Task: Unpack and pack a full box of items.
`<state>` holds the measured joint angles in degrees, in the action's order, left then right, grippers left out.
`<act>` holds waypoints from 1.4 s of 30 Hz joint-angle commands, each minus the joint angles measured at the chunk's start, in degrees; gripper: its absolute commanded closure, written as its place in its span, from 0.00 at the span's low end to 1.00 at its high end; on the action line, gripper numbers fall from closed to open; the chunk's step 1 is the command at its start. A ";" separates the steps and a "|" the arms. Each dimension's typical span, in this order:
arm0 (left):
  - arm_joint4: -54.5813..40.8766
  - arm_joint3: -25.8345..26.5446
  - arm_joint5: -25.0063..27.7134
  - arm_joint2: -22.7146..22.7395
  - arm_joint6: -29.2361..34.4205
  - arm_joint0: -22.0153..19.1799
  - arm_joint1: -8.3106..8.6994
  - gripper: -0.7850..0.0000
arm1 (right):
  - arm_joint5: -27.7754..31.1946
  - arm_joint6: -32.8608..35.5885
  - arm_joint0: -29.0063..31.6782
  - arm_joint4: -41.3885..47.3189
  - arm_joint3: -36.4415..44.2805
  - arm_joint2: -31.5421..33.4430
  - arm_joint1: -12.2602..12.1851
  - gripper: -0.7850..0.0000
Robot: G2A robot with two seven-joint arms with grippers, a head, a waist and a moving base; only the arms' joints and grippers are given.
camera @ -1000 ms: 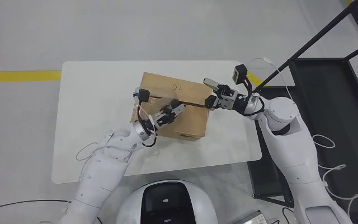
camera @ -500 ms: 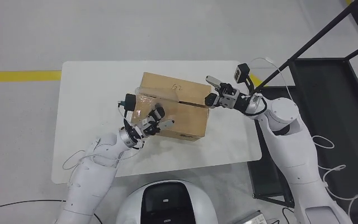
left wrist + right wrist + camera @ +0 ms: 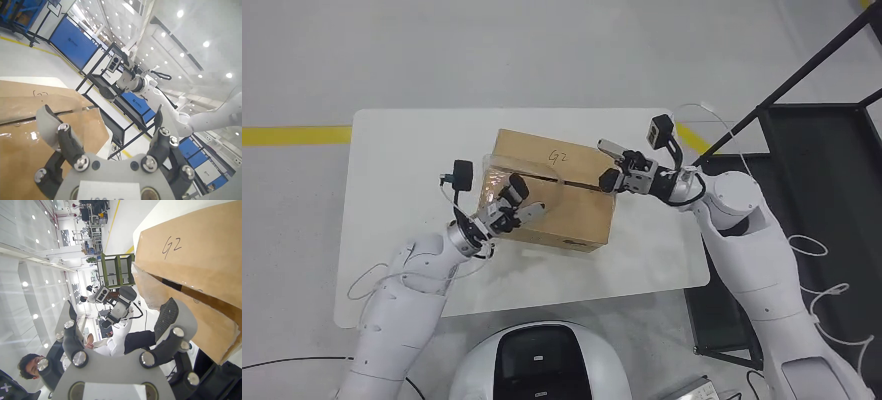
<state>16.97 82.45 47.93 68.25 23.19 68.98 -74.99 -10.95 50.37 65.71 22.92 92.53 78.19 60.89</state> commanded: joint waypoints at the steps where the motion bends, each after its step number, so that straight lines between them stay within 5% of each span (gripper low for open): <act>1: -1.04 -0.02 0.91 -0.19 0.94 -0.09 0.14 0.00 | -0.04 1.42 -0.12 -1.09 -0.07 -0.77 -0.07 0.00; 7: -1.43 -0.26 4.09 2.43 2.22 0.22 1.15 0.00 | -0.63 5.42 -0.16 -1.74 0.30 -2.27 -0.28 0.00; 12: 1.52 0.10 3.40 4.05 5.07 0.47 2.03 0.00 | -0.26 1.11 -1.38 -2.45 -0.22 -3.77 0.09 0.00; 19: 0.78 2.06 -5.32 -0.63 11.47 0.59 2.12 0.00 | 1.18 -4.34 -3.17 -0.65 -1.62 -1.38 0.21 0.00; 21: 2.14 2.84 -6.90 -1.24 12.41 0.58 2.22 0.08 | 1.60 -4.76 -2.98 -0.46 -1.50 -0.53 0.11 0.00; 22: 2.95 3.08 -7.69 -1.39 12.43 0.54 2.26 0.22 | 1.81 -4.96 -2.79 -0.40 -1.39 -0.18 0.07 0.00; 24: 4.80 3.60 -7.80 -1.84 12.37 0.33 2.34 0.69 | 2.00 -5.37 -2.31 -0.15 -1.07 0.32 0.01 0.00; 26: 7.22 3.67 -8.16 -2.29 12.31 0.07 2.42 0.89 | 2.08 -5.61 -1.76 0.43 -0.65 0.73 -0.03 0.00; 42: 22.74 4.41 -9.94 -2.90 7.14 -0.32 3.29 1.00 | 2.65 -5.36 -0.26 2.36 1.05 2.20 -0.26 0.00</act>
<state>39.53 86.98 38.07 65.37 30.66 68.70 -71.72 -8.32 44.93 65.45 25.22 93.57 80.40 60.64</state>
